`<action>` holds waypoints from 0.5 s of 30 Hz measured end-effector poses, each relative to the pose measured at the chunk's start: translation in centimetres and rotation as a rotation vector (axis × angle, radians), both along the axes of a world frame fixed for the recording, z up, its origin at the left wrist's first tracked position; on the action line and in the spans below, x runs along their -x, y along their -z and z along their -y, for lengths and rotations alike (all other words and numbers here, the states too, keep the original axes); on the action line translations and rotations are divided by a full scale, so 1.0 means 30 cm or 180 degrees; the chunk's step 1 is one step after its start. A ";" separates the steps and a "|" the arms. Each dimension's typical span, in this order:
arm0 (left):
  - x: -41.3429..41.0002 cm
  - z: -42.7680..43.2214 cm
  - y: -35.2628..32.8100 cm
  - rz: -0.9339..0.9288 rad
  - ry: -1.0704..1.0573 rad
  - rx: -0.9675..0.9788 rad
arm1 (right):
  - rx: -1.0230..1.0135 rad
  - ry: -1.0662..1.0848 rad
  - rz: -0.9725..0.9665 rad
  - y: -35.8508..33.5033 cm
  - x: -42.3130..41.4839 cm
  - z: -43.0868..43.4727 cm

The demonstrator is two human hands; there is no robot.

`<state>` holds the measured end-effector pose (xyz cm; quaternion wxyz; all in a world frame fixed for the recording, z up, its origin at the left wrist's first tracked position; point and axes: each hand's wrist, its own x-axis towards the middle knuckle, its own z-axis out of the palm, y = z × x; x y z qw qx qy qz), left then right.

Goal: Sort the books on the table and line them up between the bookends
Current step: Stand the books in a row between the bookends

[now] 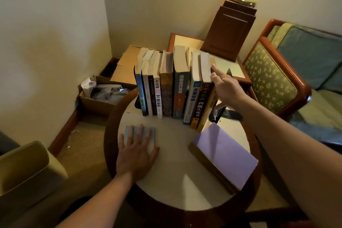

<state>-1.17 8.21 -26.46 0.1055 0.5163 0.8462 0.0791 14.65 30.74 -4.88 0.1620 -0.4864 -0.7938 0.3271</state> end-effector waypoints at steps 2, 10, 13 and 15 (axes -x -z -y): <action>0.002 -0.002 0.002 -0.0004 0.0005 0.0004 | 0.0146 0.0069 -0.0167 0.018 0.001 0.008; 0.001 0.002 0.004 -0.0028 0.0018 -0.0003 | 0.0304 0.0168 -0.0423 0.033 0.005 0.036; -0.001 0.000 0.001 -0.0053 0.0008 -0.0011 | 0.0362 0.0203 -0.0487 0.035 0.019 0.038; -0.002 0.001 0.002 -0.0012 -0.0002 -0.0041 | 0.0395 0.0215 -0.0538 0.039 0.028 0.038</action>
